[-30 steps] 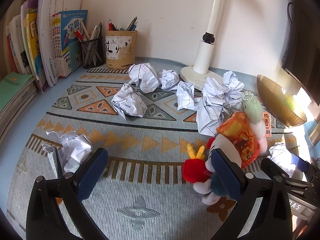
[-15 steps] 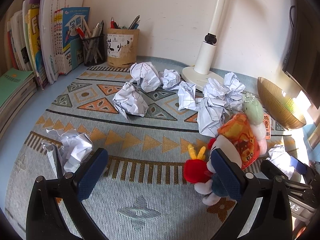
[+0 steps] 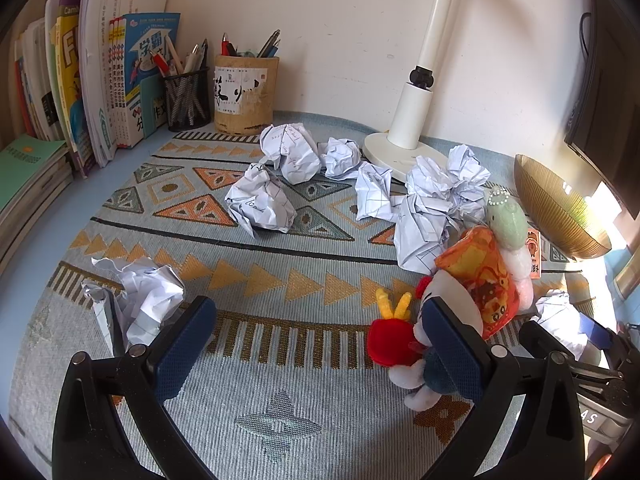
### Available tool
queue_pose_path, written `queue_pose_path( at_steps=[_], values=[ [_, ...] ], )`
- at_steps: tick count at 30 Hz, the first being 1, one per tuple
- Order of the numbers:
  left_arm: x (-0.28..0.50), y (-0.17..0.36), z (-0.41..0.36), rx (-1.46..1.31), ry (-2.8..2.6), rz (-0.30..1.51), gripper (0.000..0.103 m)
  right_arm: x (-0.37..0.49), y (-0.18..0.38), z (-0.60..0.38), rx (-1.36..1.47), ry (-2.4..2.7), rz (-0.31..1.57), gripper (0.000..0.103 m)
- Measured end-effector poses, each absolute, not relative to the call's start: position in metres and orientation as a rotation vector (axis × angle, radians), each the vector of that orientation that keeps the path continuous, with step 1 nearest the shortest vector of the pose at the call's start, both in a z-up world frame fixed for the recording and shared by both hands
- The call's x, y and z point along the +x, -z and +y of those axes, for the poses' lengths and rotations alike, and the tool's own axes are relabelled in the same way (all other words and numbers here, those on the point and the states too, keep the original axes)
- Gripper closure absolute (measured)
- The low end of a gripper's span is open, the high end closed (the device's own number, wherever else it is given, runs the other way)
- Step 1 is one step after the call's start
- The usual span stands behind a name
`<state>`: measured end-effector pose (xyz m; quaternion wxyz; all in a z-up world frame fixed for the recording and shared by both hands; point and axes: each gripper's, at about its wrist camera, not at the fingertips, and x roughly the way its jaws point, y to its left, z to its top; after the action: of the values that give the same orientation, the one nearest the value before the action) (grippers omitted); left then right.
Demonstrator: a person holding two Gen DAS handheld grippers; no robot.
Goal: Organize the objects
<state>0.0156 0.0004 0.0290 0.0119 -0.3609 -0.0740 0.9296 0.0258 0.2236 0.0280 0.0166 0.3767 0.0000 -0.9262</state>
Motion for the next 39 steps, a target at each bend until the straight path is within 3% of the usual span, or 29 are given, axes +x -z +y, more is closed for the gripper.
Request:
queue_pose_path(
  at_steps=[17, 18, 20, 24, 26, 29, 33, 36, 39],
  values=[
    [0.02, -0.031, 0.001, -1.088, -2.849, -0.237, 0.001, 0.034, -0.035, 0.227, 1.086, 2.864, -0.058, 0.001],
    [0.023, -0.033, 0.003, -1.073, -2.83, -0.227, 0.001, 0.034, -0.038, 0.227, 1.076, 2.843, -0.06, 0.003],
    [0.028, -0.037, 0.008, -1.053, -2.778, -0.18, 0.001, 0.035, -0.047, 0.227, 1.061, 2.802, -0.046, 0.016],
    [0.036, -0.038, 0.027, -1.081, -2.642, -0.039, 0.001, 0.023, -0.076, 0.22, 0.996, 2.781, 0.096, 0.018],
    [0.038, -0.038, 0.034, -1.096, -2.616, 0.005, 0.001, 0.012, -0.085, 0.223, 0.978, 2.773, 0.129, 0.024],
    [0.036, -0.037, 0.039, -1.115, -2.583, -0.013, 0.001, -0.005, -0.081, 0.239, 1.058, 2.666, 0.022, 0.032],
    [0.024, -0.035, 0.047, -1.162, -2.571, 0.006, 0.001, -0.006, -0.07, 0.252, 1.106, 2.626, -0.032, 0.032],
    [0.015, -0.034, 0.048, -1.181, -2.563, 0.001, 0.001, 0.002, -0.066, 0.272, 1.143, 2.599, -0.123, 0.031],
    [0.009, -0.032, 0.049, -1.189, -2.542, -0.006, 0.009, 0.015, -0.057, 0.285, 1.175, 2.519, -0.232, 0.024]
  ],
)
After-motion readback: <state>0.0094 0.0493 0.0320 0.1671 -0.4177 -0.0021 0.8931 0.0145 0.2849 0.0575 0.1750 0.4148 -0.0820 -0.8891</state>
